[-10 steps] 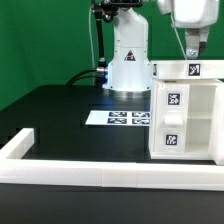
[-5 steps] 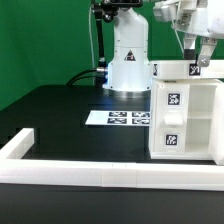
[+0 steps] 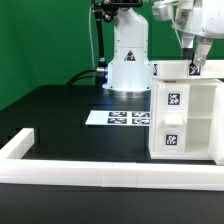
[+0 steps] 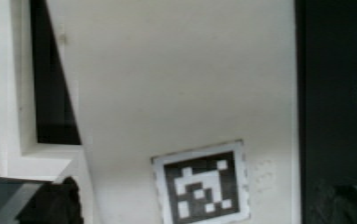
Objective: Assemble cabinet
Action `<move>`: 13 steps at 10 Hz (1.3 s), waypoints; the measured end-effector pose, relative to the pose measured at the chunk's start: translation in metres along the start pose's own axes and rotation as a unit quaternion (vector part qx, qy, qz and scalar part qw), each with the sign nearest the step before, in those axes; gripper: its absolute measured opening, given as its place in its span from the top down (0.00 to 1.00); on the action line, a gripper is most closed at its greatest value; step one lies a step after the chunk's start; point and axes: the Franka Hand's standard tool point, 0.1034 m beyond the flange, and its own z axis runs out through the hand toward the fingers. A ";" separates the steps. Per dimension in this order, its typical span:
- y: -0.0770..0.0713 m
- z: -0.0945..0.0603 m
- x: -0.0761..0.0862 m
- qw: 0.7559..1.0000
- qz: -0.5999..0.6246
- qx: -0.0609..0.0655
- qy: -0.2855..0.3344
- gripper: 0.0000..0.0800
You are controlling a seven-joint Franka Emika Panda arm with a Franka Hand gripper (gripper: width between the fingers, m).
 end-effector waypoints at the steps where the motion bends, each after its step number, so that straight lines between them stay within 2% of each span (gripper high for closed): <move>1: 0.001 0.004 -0.002 1.000 0.002 0.003 0.000 0.19; 3: 0.007 0.013 -0.004 1.000 0.005 0.007 -0.001 0.19; 4: 0.007 0.012 -0.004 1.000 0.012 0.007 -0.001 0.19; 5: 0.007 0.013 -0.004 1.000 0.027 0.007 -0.001 0.31; 10: 0.006 0.014 -0.004 0.985 0.172 0.009 -0.001 0.31; 11: 0.006 0.014 -0.005 0.967 0.254 0.013 -0.002 0.31; 13: 0.006 0.012 -0.005 0.924 0.381 0.040 -0.009 0.31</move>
Offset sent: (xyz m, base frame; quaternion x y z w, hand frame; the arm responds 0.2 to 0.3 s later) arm 0.0000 0.0000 0.0000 0.0000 0.0000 0.0000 1.0000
